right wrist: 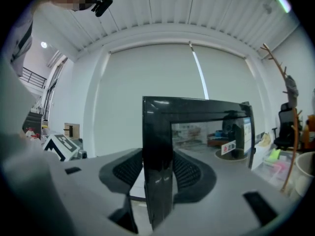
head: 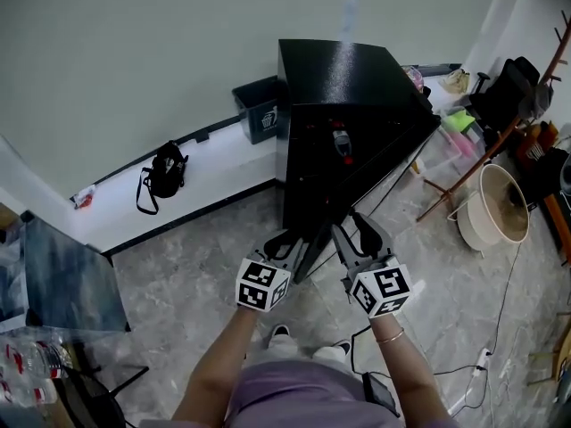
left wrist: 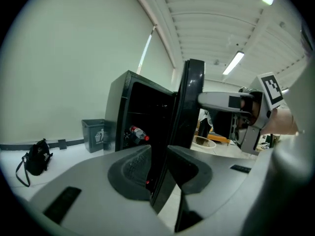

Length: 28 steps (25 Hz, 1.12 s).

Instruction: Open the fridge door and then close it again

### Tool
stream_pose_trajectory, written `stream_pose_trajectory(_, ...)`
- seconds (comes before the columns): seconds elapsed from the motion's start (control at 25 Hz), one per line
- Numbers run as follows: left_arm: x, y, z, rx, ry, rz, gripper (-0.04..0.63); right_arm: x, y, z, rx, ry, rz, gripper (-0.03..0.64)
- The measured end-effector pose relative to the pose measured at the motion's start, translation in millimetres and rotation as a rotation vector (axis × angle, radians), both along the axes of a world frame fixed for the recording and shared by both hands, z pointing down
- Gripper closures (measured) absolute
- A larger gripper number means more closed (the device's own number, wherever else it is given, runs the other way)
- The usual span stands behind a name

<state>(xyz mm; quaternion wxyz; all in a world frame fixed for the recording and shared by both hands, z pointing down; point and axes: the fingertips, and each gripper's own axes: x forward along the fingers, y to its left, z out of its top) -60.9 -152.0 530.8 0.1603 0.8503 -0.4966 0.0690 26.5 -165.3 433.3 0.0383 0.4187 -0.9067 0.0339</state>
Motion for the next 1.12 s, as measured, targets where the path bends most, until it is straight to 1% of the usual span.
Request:
stream_pose_trajectory(0.16, 13, -7, -2, 0.016, 0.004, 0.069, 0.502, -17, -14, 1, -0.011, -0.001, -0.019, 0.423)
stream_pose_trajectory(0.36, 18, -25, -7, 0.038, -0.003, 0.108, 0.497, -37, -32, 1, -0.014, 0.009, -0.032, 0.428)
stream_pose_trajectory(0.68, 18, -55, -3, 0.021, -0.03, 0.104, 0.498, -54, -55, 3, -0.03, 0.016, -0.057, 0.439)
stream_pose_trajectory(0.8, 15, -67, -4, 0.017, -0.037, 0.083, 0.497, -56, -59, 2, -0.04, -0.007, -0.062, 0.454)
stream_pose_trajectory(0.96, 15, -77, -3, 0.014, -0.061, 0.069, 0.5, -44, -57, 3, -0.053, -0.057, -0.042, 0.454)
stream_pose_trajectory(1.12, 14, -86, -2, 0.004, -0.064, 0.045, 0.5, -25, -56, 19, -0.086, -0.067, 0.011, 0.454)
